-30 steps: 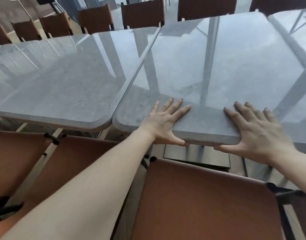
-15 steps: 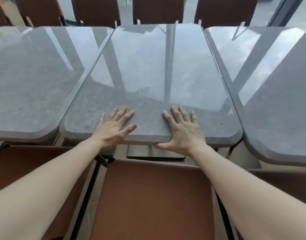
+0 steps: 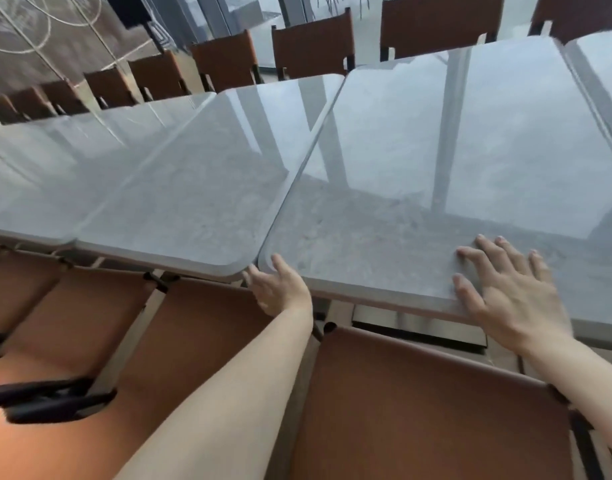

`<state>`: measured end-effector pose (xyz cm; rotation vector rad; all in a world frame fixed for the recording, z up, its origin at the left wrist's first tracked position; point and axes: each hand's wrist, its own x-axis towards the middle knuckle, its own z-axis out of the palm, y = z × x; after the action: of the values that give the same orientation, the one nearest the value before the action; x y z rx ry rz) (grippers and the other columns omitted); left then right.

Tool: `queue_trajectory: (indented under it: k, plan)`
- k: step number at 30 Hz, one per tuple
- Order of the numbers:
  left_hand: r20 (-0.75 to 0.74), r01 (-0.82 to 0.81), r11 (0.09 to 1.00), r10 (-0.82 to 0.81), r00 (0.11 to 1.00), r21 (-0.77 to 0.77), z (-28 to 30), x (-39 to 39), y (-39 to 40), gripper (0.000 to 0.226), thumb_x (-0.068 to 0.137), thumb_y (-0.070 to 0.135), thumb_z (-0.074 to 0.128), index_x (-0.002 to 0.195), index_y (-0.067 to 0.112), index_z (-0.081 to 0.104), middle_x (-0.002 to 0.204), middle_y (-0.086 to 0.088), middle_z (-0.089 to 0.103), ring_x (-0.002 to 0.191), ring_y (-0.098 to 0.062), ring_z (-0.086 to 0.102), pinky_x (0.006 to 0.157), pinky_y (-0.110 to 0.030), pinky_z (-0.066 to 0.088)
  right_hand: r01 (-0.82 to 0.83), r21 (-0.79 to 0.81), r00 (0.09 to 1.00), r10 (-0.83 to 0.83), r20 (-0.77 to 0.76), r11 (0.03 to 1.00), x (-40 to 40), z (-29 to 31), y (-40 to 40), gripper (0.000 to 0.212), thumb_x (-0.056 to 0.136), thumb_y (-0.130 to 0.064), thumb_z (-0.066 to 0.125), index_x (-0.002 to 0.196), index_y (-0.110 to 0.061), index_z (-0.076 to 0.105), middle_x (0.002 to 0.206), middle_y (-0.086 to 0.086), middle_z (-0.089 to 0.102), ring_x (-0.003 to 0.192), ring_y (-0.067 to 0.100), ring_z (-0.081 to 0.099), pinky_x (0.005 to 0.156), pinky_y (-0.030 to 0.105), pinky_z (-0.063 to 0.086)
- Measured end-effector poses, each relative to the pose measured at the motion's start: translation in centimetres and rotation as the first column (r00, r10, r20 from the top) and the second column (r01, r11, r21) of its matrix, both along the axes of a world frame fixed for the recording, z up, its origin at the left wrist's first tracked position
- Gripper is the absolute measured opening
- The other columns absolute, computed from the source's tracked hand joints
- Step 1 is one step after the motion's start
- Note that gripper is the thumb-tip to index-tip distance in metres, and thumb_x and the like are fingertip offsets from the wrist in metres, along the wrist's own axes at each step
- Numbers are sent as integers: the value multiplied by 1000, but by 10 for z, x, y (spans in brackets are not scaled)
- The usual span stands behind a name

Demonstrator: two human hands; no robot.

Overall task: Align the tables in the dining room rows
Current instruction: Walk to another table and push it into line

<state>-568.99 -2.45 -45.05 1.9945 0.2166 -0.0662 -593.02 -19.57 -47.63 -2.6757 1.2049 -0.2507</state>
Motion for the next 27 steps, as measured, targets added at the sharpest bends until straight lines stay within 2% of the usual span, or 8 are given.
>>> queue_trajectory:
  k: [3,8,14,17,21,23,25,27]
  plan:
    - [-250,-290,919,224,942,-267,-1,33,13,62,109,35,31,161,9,12,170,-8,7,156,-24,10,123,-39,6,12,-34,1000,-12,-21,999,0,0,1,65,88,-65,20,140,-34,43,161,-2,36,153,21,23,123,51,12]
    - [-305,-301,849,176,936,-435,4,39,-3,61,110,33,25,162,13,1,169,-9,11,153,-29,20,121,-37,12,17,-37,999,-19,-39,999,0,7,5,63,89,-64,21,141,-35,42,161,-3,34,153,19,22,123,50,12]
    - [-477,-290,858,61,877,-423,-12,14,-13,84,90,58,62,156,20,28,155,-8,41,137,-33,44,115,-49,35,101,240,980,-138,144,966,6,20,0,36,94,-45,59,128,-33,58,154,-6,46,150,16,30,124,40,11]
    - [-578,-300,802,-69,813,-517,-18,-7,-16,90,75,59,77,150,27,40,147,-3,49,129,-31,51,108,-51,43,262,518,657,-544,522,814,4,40,31,5,91,-24,68,88,-20,69,95,-2,73,99,20,67,89,36,50]
    - [-627,-281,708,-284,726,-647,-20,-43,-24,70,74,60,79,133,29,58,128,-5,64,109,-25,63,74,-37,56,396,635,498,-736,458,663,-3,32,96,47,93,-35,66,58,-7,53,49,9,57,52,28,58,68,42,53]
    - [-630,-261,690,-355,691,-675,-18,-58,-31,64,79,52,78,133,24,58,124,-8,66,104,-27,64,63,-36,54,294,874,449,-863,231,386,0,20,104,52,91,-50,67,69,-3,60,52,7,60,45,19,58,73,46,58]
    - [-634,-262,667,-404,660,-698,-16,-66,-35,64,81,48,78,134,21,57,126,-11,65,108,-30,63,63,-38,56,-33,999,312,-950,12,1,2,16,95,60,85,-62,68,107,-6,64,90,9,72,72,19,73,79,45,58]
    - [-644,-283,651,-417,642,-704,-15,-67,-35,64,81,45,79,134,20,56,125,-12,63,110,-31,61,68,-41,56,-358,932,123,-992,-12,-56,4,16,78,72,81,-64,70,133,-17,54,121,14,64,104,30,68,87,52,55]
